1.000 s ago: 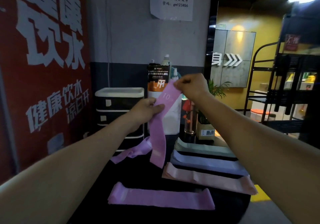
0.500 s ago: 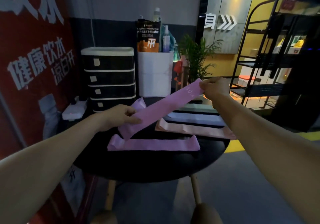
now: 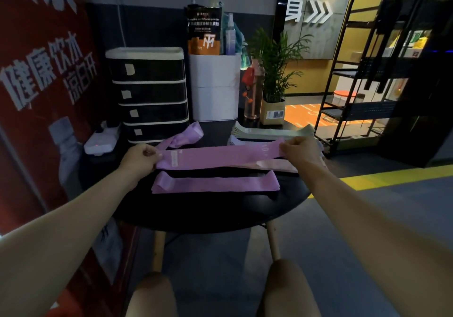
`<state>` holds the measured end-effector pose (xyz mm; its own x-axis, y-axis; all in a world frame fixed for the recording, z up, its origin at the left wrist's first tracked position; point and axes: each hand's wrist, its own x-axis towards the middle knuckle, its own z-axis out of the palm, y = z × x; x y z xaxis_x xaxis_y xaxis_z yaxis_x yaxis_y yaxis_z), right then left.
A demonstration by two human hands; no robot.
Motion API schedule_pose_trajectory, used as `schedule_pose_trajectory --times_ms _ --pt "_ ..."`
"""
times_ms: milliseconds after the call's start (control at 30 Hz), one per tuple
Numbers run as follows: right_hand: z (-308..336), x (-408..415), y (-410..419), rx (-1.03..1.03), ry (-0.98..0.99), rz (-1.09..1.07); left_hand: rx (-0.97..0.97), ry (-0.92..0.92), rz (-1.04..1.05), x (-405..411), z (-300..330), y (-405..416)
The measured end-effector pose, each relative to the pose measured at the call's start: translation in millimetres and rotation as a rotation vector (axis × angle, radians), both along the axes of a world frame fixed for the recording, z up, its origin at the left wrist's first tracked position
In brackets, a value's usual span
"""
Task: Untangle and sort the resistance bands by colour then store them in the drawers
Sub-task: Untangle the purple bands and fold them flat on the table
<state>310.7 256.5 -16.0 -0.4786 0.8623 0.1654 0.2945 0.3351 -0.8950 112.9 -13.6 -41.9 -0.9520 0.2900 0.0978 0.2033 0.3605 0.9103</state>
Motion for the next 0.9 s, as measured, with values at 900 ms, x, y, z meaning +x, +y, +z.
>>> schedule_pose_trajectory --times_ms 900 --pt "-77.0 7.1 -16.9 0.226 -0.274 -0.043 -0.224 0.361 0.106 13.8 -65.6 -7.3"
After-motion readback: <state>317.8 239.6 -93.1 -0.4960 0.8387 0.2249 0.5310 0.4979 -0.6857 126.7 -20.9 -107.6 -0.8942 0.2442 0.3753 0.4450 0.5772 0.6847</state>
